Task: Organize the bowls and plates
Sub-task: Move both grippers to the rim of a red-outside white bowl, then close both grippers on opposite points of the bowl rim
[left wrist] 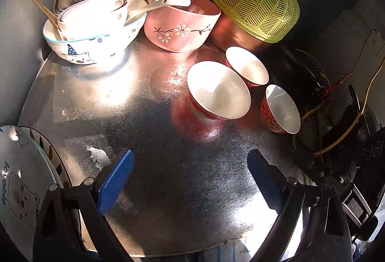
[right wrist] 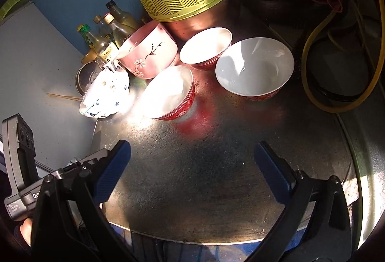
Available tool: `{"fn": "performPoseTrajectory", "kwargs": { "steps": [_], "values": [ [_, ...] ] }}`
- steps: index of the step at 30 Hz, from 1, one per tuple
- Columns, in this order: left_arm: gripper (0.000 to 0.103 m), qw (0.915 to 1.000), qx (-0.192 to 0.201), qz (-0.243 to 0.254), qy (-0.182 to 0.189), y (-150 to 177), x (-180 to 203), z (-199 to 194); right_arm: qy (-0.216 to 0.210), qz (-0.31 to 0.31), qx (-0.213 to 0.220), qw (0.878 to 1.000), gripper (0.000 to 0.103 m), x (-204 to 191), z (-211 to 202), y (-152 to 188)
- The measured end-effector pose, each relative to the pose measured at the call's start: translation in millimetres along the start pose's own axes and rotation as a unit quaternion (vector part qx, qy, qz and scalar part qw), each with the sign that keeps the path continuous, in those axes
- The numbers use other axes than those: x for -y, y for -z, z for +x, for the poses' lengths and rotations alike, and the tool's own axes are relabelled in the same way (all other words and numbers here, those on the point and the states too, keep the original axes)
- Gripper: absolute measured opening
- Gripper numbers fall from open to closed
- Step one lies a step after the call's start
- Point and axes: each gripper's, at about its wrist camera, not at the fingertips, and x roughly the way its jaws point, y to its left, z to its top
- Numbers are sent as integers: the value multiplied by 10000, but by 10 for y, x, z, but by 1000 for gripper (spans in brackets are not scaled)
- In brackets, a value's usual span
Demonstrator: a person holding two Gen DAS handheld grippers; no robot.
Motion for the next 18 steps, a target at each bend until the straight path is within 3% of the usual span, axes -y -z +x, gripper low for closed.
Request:
{"fn": "performPoseTrajectory", "kwargs": {
  "steps": [6, 11, 18],
  "values": [
    [93, 9995, 111, -176, 232, -395, -85, 300, -103, 271, -200, 9994, 77, -75, 441, -228],
    [68, 9991, 27, -348, 255, -599, -179, 579, 43, 297, -259, 9992, 62, -142, 719, -380],
    [51, 9985, -153, -352, 400, -688, -144, 921, 333, 361, -380, 9981, 41, -96, 971, -478]
  ]
}}
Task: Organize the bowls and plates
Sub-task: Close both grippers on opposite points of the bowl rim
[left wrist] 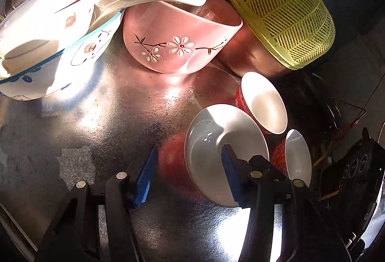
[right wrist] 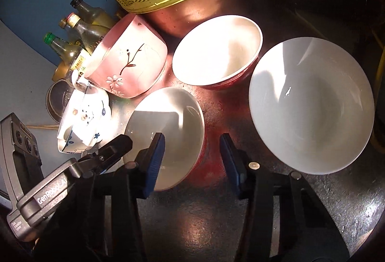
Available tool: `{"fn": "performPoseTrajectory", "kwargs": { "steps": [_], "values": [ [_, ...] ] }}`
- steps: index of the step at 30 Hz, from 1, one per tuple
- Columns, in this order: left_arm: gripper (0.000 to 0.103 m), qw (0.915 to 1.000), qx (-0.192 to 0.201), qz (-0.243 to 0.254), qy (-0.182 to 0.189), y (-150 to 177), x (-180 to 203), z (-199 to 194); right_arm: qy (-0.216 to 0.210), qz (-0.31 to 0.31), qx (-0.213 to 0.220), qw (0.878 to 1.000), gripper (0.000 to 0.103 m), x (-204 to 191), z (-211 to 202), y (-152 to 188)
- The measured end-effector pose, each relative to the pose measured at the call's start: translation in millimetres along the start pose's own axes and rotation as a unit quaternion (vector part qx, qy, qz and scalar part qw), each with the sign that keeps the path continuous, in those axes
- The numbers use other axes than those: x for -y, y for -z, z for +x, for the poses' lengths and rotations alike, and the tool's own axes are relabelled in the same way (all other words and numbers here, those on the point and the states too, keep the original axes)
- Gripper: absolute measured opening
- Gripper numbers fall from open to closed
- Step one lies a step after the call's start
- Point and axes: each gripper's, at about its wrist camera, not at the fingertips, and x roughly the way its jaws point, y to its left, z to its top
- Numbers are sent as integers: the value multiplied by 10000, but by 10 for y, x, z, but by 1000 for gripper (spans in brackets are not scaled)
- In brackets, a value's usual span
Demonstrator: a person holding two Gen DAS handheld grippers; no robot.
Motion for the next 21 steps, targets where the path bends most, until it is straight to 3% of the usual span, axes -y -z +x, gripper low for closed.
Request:
{"fn": "performPoseTrajectory", "kwargs": {
  "steps": [3, 4, 5, 6, 8, 21],
  "values": [
    [44, 10000, -93, -5, -4, -9, 3, 123, 48, 19, -55, 10000, 41, 16, 68, -10],
    [36, 9999, -149, -12, 10, -12, 6, 167, 40, 43, -84, 9999, 40, 25, 92, -14],
    [26, 9998, -199, -9, -4, -15, 1, 197, 41, 41, -122, 9999, 31, 29, 114, -17],
    [22, 9997, -225, 0, -21, -13, 0, 216, 45, 28, -168, 9998, 22, 32, 136, -18],
    [12, 9997, -263, 7, -9, -7, -3, 238, 62, 10, -162, 9998, 19, 31, 141, -21],
    [10, 9993, -156, 326, -132, 116, 70, -20, -51, -84, -52, 9999, 16, -39, -116, 14]
  ]
}}
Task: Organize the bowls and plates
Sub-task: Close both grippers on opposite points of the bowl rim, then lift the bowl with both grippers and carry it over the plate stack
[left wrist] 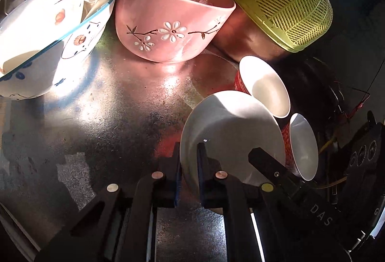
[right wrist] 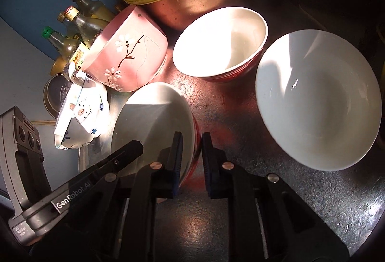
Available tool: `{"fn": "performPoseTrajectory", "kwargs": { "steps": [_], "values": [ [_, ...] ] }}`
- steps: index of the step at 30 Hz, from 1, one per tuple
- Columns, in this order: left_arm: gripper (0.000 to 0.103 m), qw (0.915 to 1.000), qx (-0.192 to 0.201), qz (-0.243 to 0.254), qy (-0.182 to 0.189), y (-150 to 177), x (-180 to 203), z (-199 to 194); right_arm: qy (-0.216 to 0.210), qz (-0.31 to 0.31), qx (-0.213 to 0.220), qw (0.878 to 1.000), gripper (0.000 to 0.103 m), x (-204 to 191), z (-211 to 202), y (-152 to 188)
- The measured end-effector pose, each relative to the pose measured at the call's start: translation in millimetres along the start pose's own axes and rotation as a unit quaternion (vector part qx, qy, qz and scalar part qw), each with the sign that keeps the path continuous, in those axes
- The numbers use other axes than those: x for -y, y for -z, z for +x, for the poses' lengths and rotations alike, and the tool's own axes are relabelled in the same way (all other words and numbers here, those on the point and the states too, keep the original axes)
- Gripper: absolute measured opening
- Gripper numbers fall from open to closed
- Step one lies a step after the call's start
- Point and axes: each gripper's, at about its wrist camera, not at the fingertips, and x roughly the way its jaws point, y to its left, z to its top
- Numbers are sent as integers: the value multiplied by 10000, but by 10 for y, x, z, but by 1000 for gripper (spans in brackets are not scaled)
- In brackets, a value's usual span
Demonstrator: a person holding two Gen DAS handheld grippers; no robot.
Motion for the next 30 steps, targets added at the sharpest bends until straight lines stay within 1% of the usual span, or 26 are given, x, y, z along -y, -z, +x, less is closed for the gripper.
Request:
{"fn": "performPoseTrajectory", "kwargs": {
  "steps": [8, 21, 30],
  "values": [
    [10, 9998, 179, 30, -102, 202, 44, -367, -145, -141, 29, 9998, 16, -106, -267, 211],
    [10, 9985, 478, -105, -260, 794, 20, -987, -334, -535, -23, 9980, 17, -290, -694, 659],
    [10, 9965, 626, -325, -443, 1108, -133, -1344, -519, -865, -120, 9948, 17, -490, -810, 909]
  ]
}}
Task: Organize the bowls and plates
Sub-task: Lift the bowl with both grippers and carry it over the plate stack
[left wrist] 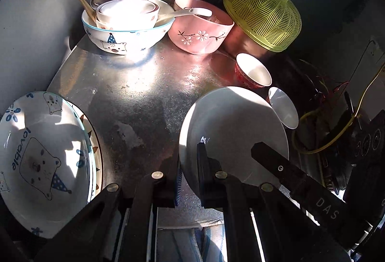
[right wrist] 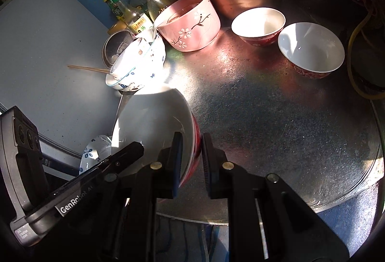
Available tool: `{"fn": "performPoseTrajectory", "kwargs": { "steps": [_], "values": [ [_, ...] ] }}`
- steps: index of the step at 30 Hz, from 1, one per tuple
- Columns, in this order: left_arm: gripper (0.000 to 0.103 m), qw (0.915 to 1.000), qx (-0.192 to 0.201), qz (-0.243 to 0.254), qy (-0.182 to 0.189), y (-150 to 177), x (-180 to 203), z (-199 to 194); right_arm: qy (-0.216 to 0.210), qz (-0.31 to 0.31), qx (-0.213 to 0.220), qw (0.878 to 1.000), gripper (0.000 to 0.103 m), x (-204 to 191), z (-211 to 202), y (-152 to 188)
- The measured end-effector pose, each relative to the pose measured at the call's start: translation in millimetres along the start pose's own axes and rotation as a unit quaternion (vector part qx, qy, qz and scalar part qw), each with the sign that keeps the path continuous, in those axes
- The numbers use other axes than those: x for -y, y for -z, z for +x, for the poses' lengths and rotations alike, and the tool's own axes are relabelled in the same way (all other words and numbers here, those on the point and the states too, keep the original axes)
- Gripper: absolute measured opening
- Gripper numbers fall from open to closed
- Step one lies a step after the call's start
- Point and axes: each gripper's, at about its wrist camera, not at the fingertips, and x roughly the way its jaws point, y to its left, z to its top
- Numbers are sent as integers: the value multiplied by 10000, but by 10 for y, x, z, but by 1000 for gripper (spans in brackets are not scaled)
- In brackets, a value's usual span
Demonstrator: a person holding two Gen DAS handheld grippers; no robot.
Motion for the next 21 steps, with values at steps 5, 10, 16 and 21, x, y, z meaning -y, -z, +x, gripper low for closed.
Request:
{"fn": "performPoseTrajectory", "kwargs": {
  "steps": [5, 10, 16, 21],
  "values": [
    [10, 9997, 91, -184, -106, 88, -173, -157, -113, -224, -102, 9996, 17, -179, 24, 97],
    [10, 9990, 174, -358, -218, 136, -348, -277, -209, -434, -213, 9986, 17, -353, 81, 182],
    [10, 9976, 264, -537, -352, 179, -529, -401, -319, -674, -327, 9967, 17, -537, 138, 253],
    [10, 9960, 325, -688, -468, 196, -701, -483, -409, -829, -432, 9948, 17, -708, 222, 278]
  ]
}}
